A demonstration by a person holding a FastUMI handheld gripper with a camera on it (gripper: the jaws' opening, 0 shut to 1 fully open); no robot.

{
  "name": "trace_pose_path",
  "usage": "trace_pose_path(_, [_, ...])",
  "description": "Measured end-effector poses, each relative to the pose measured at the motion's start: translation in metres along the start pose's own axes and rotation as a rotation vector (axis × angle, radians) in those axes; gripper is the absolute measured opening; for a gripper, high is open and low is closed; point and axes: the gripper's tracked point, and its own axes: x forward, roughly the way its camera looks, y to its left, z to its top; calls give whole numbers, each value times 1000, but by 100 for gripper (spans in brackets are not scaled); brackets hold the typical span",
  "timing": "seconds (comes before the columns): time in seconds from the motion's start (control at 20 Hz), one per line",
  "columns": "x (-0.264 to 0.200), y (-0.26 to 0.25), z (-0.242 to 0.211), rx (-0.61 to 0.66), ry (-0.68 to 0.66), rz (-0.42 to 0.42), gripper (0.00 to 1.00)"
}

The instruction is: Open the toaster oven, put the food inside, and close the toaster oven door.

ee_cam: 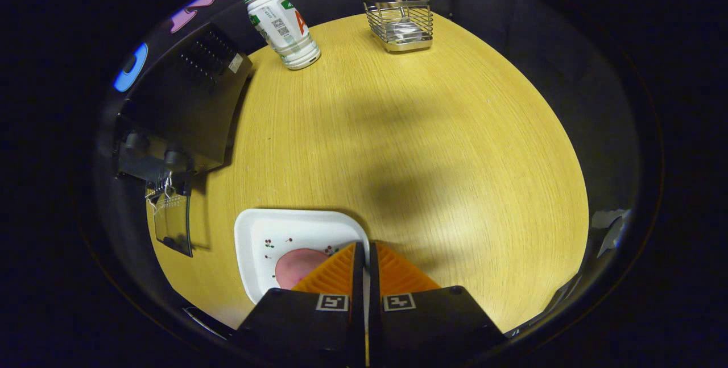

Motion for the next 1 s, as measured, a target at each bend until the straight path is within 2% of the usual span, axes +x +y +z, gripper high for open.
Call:
trace_pose_path(0.05, [1, 0, 1, 11, 4, 17, 5])
trace_pose_path(0.4, [-3, 3, -12, 225, 23, 120, 5])
trace_pose_path(0.6, [-16, 5, -32, 477, 24, 210, 5])
trace_pose_path(0.75, [-31, 1, -41, 635, -26, 252, 5])
trace_pose_path(1.0, [-58, 1, -45, 795, -127, 294, 5])
